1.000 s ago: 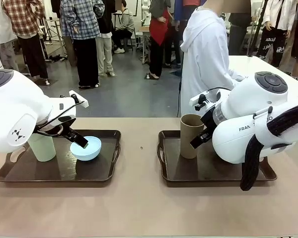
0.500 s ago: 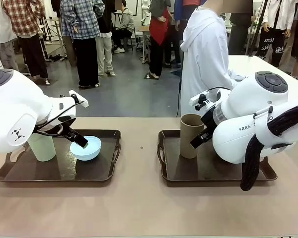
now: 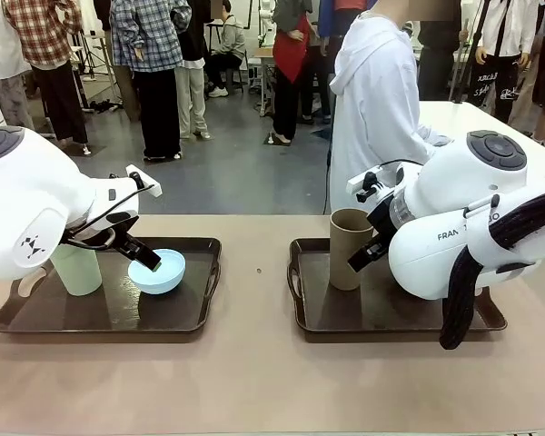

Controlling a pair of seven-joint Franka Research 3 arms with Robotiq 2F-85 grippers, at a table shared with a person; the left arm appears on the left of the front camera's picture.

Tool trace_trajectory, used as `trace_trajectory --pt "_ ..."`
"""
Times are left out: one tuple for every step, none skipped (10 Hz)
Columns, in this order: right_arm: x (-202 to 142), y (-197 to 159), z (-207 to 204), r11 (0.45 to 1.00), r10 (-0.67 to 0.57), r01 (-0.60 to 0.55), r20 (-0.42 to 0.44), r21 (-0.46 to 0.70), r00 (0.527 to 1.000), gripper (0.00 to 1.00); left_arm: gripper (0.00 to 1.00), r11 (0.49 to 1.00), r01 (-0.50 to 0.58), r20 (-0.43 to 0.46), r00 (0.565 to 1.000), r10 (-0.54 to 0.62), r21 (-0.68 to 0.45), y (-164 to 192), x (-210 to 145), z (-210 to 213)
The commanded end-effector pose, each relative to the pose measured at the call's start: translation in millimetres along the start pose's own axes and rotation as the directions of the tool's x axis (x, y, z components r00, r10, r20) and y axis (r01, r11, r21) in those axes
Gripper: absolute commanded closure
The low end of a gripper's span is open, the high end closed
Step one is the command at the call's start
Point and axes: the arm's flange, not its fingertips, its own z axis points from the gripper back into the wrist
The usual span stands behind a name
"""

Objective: Set up a tray with a mat and arrange the tableware.
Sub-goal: Pick up the Picnic Bowl and Reusable plastic cup from the Handle tray in front of the human's position and hold them in the air.

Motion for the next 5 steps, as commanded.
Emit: trace_trajectory --pt "0 0 0 1.0 0.0 0.0 0.0 0.0 1.0 0.0 0.0 1.0 0.0 0.0 1.0 0.0 0.0 0 0 0" --pt "0 0 0 1.0 0.0 0.0 0.0 0.0 1.0 0.0 0.0 1.0 0.0 0.0 1.0 0.0 0.0 0 0 0" --pt "0 0 0 1.0 0.0 0.0 0.0 0.0 1.0 0.0 0.0 1.0 0.0 0.0 1.0 0.0 0.0 0 0 0" --pt "0 0 0 1.0 0.0 0.0 0.0 0.0 1.0 0.0 0.0 1.0 0.002 -0.04 0.999 -0.002 0.01 6 -8 23" --pt "0 0 0 1.0 0.0 0.0 0.0 0.0 1.0 0.0 0.0 0.995 -0.031 -0.02 0.999 0.033 0.098 11 -17 44"
